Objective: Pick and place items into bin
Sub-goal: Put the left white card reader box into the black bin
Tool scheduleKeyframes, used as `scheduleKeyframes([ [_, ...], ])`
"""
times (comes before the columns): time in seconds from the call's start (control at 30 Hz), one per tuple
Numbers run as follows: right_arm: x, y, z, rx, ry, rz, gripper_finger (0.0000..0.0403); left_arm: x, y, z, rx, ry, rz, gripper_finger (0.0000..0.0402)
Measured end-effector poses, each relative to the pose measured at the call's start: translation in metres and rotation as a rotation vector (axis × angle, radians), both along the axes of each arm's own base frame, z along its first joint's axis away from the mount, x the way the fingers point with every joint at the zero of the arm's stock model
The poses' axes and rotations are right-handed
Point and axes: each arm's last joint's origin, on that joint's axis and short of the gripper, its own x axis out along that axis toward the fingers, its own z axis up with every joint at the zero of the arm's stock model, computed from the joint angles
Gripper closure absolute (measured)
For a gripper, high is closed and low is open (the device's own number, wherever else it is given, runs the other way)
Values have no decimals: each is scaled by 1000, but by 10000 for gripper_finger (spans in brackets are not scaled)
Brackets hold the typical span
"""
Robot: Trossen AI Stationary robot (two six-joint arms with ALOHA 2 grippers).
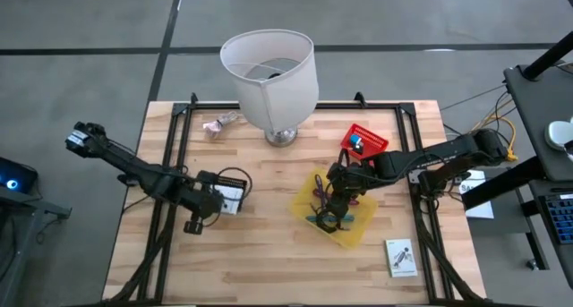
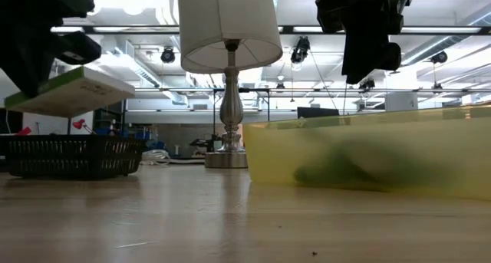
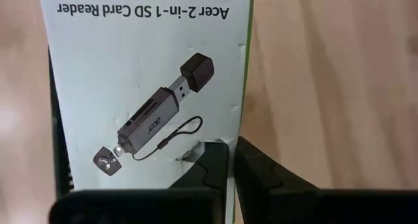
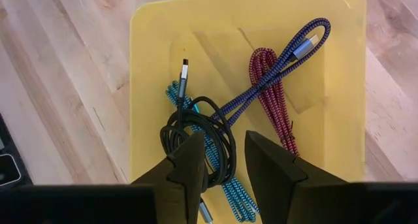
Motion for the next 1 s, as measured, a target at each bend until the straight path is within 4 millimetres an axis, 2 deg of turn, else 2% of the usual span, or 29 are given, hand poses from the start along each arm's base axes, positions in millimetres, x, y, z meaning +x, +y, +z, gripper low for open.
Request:
scheduleKeyframes([
  [0.4,0,0,0,0,-3,0,303,20,23,-24,116,188,-33,401],
  [0.8,0,0,0,0,-6,-1,303,32,26,-43,131,300,-50,400],
  [1.0,1,0,0,0,-7,0,303,33,26,-44,139,309,-49,378],
])
